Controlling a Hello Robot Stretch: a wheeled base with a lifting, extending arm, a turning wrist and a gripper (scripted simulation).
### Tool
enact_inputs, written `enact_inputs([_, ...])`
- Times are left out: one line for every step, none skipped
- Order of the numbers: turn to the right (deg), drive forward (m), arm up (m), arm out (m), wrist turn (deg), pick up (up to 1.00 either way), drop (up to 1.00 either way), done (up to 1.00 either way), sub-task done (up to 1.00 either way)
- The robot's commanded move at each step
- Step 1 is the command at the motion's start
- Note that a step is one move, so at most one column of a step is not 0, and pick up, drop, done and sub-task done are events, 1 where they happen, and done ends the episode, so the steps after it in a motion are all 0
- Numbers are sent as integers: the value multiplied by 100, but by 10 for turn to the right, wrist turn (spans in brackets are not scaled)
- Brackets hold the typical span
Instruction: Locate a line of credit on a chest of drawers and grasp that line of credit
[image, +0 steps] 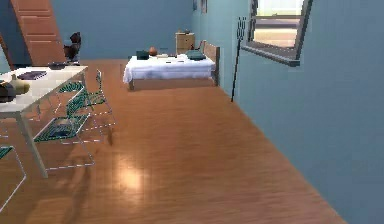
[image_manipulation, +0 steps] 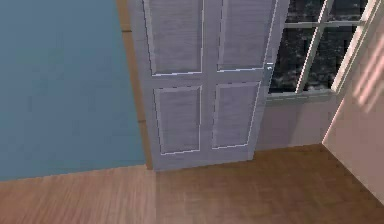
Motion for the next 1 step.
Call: enact_inputs([-30, 0, 0, 0, 0, 0, 0, 0, 0])
